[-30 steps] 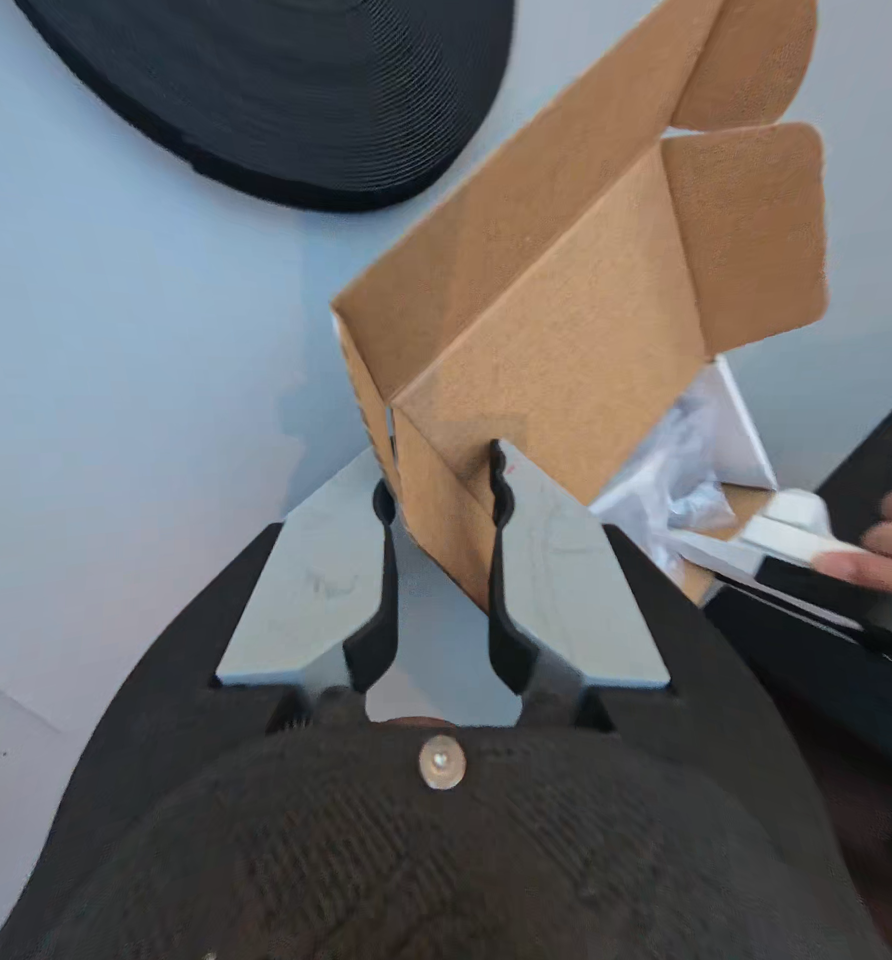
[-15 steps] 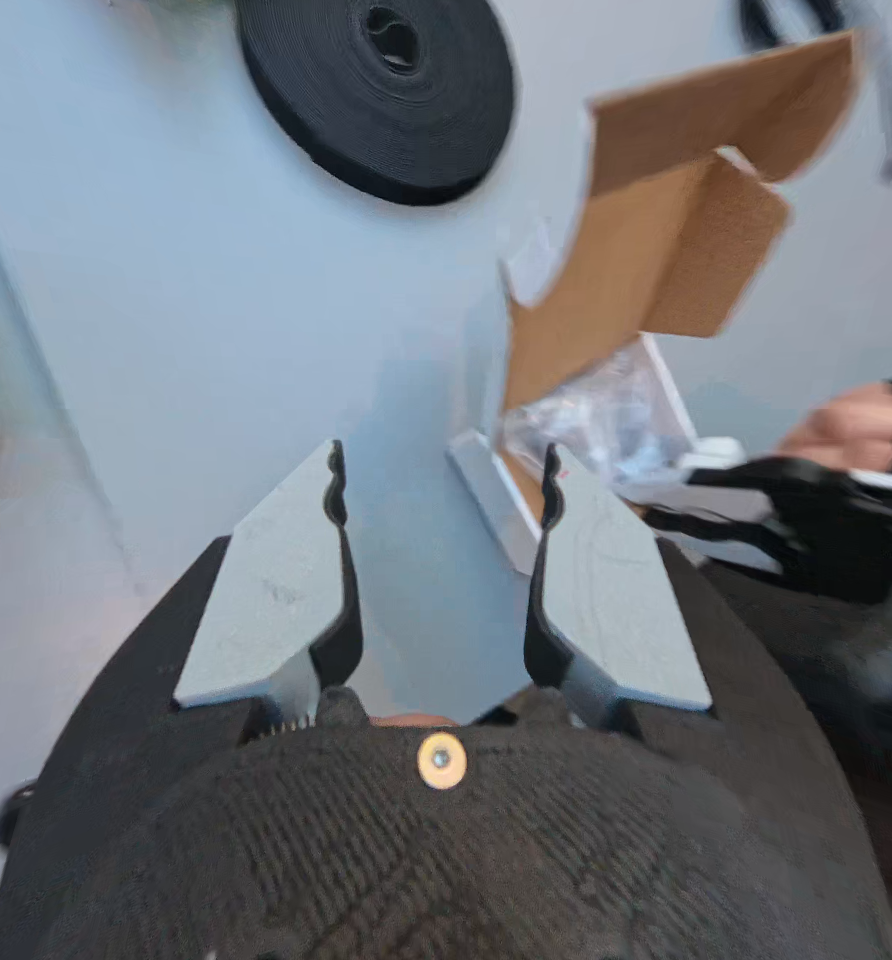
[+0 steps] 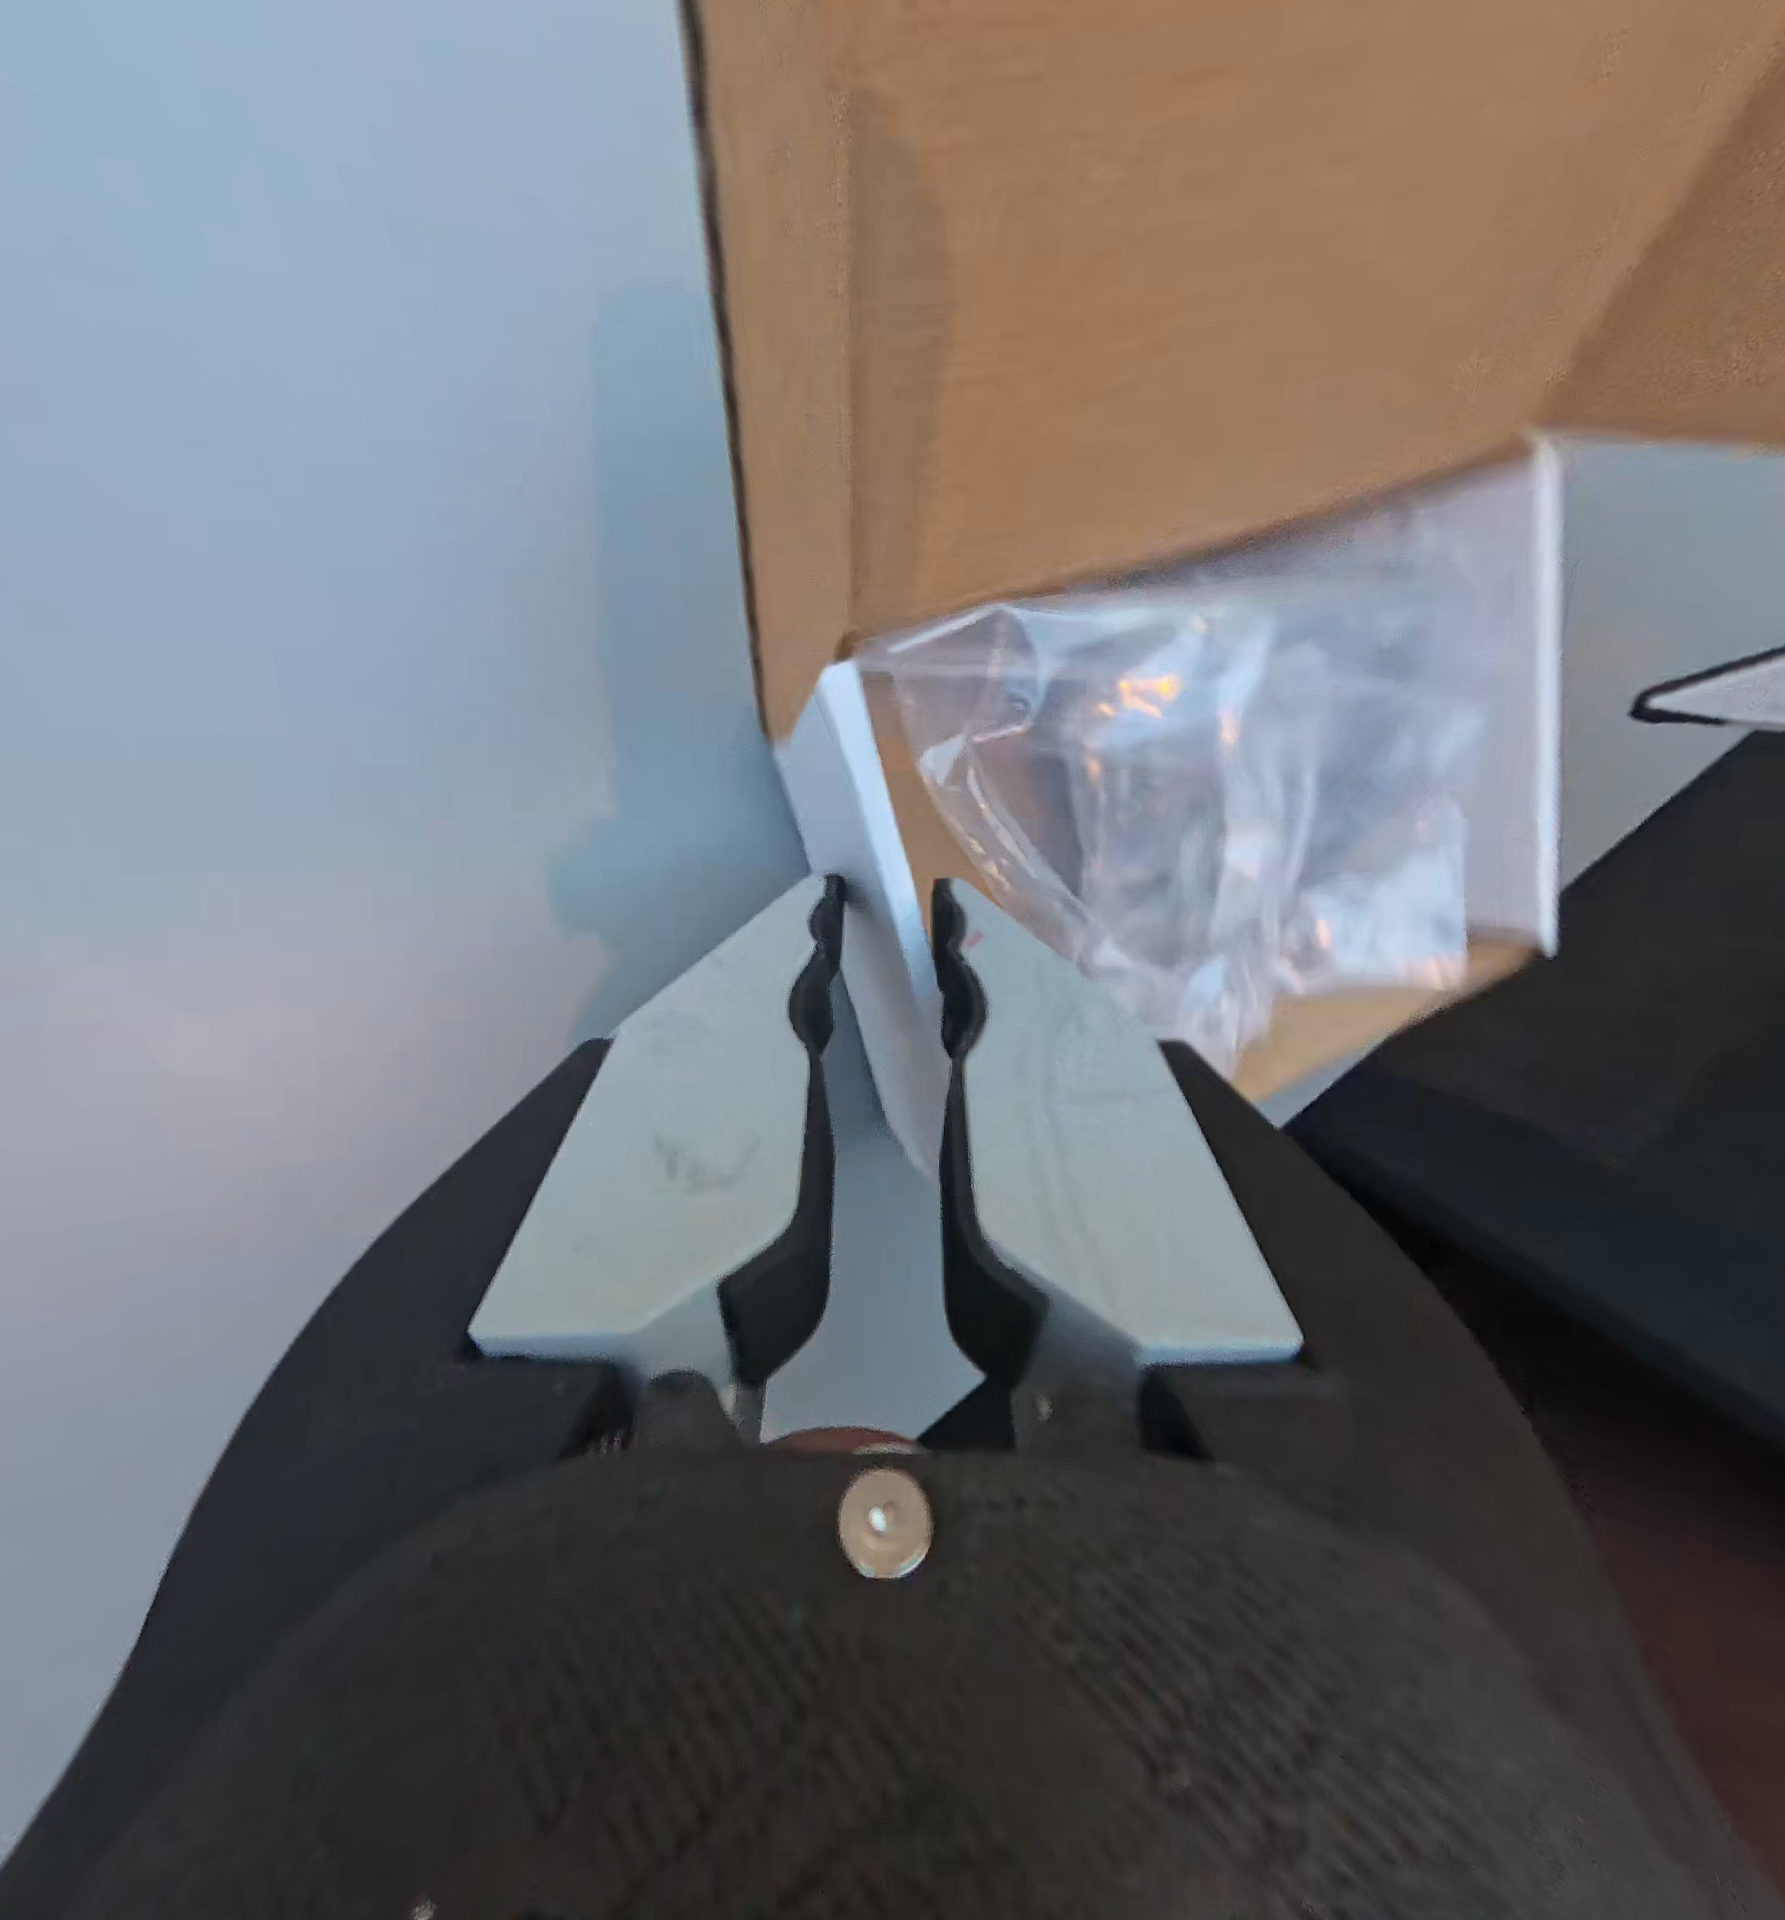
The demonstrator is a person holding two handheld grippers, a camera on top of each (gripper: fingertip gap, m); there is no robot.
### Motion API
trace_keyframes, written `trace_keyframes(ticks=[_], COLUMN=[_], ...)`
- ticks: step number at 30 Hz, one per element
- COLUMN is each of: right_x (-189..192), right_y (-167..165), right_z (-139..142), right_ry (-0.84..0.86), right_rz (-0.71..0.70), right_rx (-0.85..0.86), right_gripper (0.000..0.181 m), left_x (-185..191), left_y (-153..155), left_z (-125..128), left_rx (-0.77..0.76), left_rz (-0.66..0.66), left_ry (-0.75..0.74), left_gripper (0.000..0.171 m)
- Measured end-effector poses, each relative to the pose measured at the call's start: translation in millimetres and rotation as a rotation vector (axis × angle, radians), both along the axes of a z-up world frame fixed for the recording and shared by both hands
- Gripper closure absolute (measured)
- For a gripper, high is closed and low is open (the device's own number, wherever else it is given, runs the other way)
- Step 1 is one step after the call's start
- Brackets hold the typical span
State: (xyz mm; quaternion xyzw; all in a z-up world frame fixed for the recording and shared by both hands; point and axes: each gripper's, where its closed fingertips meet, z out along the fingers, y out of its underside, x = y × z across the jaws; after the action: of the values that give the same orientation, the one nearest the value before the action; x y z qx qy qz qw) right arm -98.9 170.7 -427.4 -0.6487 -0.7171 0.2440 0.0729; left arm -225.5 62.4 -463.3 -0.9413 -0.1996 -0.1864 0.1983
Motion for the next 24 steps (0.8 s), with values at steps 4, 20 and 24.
trace_keyframes(ticks=[4,20,24], right_x=[-13,-35,-68], right_y=[1,-64,-106], right_z=[-25,129,71], right_ry=[-0.055,0.321,0.115], right_rz=[-0.134,0.494,0.904], right_rx=[-0.111,0.228,0.496], right_gripper=[0.116,0.134,0.111], left_x=[6,-38,-31], left_y=[-1,-4,-3], left_z=[1,7,4], left_rx=[-0.012,-0.025,-0.023], left_rz=[-0.058,0.088,0.066], left_ry=[0.028,0.221,0.18], left_gripper=[0.168,0.164,0.164])
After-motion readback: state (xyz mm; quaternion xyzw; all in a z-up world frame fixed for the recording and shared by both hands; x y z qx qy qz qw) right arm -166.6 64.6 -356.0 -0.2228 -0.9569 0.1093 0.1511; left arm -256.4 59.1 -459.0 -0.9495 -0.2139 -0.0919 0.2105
